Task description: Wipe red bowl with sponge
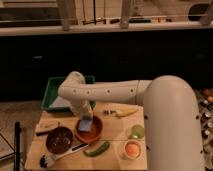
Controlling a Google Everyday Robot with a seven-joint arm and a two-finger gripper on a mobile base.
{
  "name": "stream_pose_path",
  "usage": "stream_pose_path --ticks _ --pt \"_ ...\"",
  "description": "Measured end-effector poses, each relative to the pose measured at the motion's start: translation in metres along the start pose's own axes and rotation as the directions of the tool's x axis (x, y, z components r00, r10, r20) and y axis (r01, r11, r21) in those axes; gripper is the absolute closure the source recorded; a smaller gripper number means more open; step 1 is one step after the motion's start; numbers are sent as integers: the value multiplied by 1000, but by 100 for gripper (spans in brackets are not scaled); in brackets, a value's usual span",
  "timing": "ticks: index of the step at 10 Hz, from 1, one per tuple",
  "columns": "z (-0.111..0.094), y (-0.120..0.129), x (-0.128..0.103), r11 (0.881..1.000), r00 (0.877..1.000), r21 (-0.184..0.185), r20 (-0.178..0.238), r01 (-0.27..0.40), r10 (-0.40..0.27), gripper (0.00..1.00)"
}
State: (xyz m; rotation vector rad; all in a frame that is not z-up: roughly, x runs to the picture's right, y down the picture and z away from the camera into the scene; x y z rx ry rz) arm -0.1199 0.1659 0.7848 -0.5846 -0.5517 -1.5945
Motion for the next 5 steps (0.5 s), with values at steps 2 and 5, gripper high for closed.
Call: stream_pose_path --ticks 2,5 --pt "8 7 -24 1000 999 -6 42 30 -30 95" --pt "10 42 -27 1000 998 -22 54 -15 17 95"
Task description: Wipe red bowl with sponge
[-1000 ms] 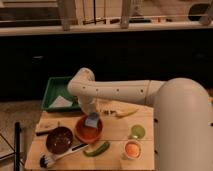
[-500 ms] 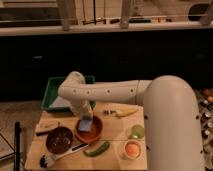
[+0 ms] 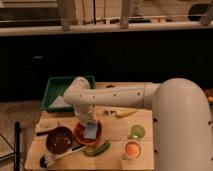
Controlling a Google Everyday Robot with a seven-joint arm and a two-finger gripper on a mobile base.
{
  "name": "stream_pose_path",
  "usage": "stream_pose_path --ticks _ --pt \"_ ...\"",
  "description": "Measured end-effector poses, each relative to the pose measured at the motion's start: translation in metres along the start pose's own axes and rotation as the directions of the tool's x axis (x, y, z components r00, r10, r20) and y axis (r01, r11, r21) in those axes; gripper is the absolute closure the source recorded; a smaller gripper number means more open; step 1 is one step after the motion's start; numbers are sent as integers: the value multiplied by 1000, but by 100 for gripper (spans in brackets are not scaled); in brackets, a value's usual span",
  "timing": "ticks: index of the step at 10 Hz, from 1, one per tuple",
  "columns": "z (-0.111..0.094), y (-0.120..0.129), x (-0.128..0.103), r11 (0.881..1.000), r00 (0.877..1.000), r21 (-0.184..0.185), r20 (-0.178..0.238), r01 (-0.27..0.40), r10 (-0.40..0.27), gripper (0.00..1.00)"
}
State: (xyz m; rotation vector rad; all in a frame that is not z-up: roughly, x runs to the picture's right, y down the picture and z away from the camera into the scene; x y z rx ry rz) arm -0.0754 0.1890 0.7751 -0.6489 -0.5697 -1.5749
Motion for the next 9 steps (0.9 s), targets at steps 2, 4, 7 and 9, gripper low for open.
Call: stream_pose_path --ticks 2,4,7,9 --pt "-7 25 12 999 998 -7 -23 -54 54 95" --pt "-17 27 29 997 996 -9 -50 -81 80 95" --pt "-21 0 44 998 996 -18 -66 -59 58 95" --pt "-17 -18 44 999 998 -23 -64 -26 25 95"
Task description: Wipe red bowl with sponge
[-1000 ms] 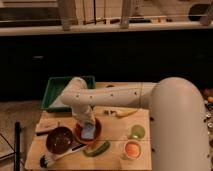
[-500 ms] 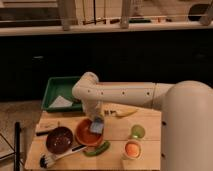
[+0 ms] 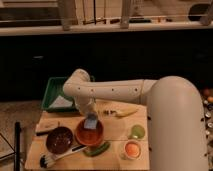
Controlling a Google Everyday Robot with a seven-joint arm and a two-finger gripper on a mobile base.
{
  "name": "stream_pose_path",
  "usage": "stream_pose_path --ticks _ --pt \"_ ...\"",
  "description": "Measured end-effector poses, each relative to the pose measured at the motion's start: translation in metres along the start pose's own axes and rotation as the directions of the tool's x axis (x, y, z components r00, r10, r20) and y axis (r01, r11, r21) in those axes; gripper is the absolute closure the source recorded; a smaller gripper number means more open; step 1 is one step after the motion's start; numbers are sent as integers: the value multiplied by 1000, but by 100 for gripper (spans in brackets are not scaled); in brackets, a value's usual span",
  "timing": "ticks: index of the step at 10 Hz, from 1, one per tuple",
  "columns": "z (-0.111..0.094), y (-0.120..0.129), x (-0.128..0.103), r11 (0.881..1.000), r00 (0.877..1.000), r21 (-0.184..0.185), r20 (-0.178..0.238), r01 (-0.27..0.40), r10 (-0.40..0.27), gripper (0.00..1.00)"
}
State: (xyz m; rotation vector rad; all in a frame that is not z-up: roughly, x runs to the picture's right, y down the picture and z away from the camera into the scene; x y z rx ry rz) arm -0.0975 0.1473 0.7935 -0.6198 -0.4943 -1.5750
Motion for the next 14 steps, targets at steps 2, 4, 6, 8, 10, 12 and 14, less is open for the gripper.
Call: stream_pose_path --ticks 2,4,6,8,10,12,14 --pt "3 -20 -14 998 998 -9 16 59 -58 95" --pt "5 -20 -34 995 995 -20 29 95 -95 95" --pt "6 -4 -46 996 995 -23 42 86 -85 95" --pt "5 20 -48 999 998 -21 43 48 -47 95" --pt "-1 38 -46 1000 1000 -13 28 -6 6 95" --pt "-8 39 -43 1000 1000 4 10 -22 22 95" --pt "-14 35 -40 1000 1000 14 -3 -20 20 95"
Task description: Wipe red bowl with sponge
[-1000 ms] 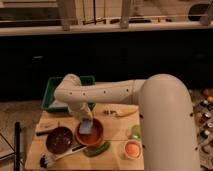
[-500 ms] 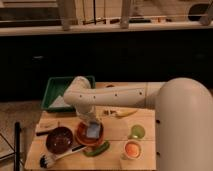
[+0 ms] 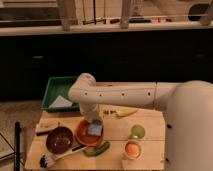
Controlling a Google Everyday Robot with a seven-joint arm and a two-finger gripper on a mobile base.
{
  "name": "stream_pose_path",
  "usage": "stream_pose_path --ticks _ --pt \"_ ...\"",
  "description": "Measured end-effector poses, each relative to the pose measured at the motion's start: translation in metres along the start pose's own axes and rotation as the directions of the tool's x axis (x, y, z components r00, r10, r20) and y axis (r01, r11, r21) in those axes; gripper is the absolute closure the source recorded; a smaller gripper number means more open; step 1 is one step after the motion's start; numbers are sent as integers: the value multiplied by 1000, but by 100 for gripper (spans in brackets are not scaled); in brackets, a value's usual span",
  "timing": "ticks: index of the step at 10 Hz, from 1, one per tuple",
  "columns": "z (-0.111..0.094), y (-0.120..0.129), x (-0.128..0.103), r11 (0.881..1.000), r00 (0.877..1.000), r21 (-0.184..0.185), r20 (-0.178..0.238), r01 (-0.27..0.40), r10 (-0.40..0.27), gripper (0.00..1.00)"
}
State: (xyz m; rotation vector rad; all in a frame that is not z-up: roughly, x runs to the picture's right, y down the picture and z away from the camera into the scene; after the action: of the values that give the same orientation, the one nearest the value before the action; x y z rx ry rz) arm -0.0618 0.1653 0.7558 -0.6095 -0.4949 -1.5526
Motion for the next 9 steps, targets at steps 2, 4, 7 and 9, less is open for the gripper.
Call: stream_pose_path --ticks 2,4,7,9 --pt "-3 -7 1 1000 1000 8 -7 13 -13 95" --pt "-4 -8 3 1000 1000 13 -12 18 -18 95" --pt "-5 -9 3 1000 1000 13 -12 18 -18 95" --pt "-5 -9 2 1000 1000 13 -12 18 -18 95"
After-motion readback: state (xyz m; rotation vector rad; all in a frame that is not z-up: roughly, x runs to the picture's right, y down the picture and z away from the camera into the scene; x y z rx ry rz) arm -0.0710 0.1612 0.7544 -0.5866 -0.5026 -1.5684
